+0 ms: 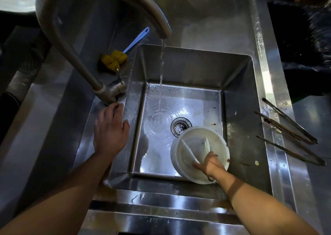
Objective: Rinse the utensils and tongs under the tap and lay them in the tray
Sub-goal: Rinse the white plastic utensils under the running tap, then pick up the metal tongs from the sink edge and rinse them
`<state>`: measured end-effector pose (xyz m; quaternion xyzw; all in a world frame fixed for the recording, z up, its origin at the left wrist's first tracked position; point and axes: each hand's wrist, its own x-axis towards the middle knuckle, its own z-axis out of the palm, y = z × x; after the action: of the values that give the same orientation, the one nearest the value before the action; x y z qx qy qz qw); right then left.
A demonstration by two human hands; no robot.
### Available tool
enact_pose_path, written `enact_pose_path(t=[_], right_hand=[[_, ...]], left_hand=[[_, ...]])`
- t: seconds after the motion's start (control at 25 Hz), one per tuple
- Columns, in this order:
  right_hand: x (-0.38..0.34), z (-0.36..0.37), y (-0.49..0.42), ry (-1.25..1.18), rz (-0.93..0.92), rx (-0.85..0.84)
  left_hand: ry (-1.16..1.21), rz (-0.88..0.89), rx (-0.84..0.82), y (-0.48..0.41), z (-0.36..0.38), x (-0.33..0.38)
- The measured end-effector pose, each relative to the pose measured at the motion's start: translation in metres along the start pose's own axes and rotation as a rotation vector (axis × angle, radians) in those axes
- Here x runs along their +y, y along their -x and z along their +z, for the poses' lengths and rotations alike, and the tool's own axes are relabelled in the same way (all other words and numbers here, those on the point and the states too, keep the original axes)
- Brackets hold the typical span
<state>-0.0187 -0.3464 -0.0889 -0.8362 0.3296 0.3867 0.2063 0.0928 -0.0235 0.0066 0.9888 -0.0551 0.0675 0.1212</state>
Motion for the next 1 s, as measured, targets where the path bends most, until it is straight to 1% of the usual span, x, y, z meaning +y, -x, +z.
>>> enact_pose_path(t=[0.12,0.28,0.36,0.48,0.6,0.68,0.76,0.84,0.88,0.92,1.0], right_hand=[[0.0,0.005,-0.001,0.09,0.023,0.006],[0.002,0.004,-0.003,0.018,0.023,0.013],[0.003,0.002,-0.003,0.045,0.024,0.021],[0.005,-0.002,-0.001,0.113,-0.018,0.102],[0.003,-0.008,0.005,0.111,-0.051,0.149],[0.0,-0.014,0.013,0.084,-0.097,0.158],[-0.005,-0.024,0.031,-0.032,-0.159,0.188],[-0.009,-0.039,0.054,-0.215,-0.265,0.272],[-0.011,-0.047,0.068,-0.298,-0.339,0.34],[-0.01,-0.058,0.083,-0.354,-0.418,0.423],[-0.003,-0.081,0.112,-0.38,-0.545,0.601]], left_hand=[[-0.005,-0.001,-0.004,0.0,0.0,0.0],[-0.011,0.007,-0.002,-0.001,0.0,0.0],[-0.008,0.008,-0.004,-0.001,0.0,0.001],[-0.017,0.014,-0.017,-0.001,0.0,0.001],[-0.028,0.015,-0.042,-0.002,-0.001,0.001],[-0.037,0.011,-0.062,-0.002,-0.002,0.0],[-0.029,0.012,-0.082,-0.002,-0.006,0.002],[-0.016,0.007,-0.103,-0.002,-0.008,0.004],[-0.013,0.008,-0.114,-0.002,-0.009,0.004],[-0.008,0.015,-0.123,-0.002,-0.01,0.005],[0.001,0.013,-0.136,-0.002,-0.012,0.005]])
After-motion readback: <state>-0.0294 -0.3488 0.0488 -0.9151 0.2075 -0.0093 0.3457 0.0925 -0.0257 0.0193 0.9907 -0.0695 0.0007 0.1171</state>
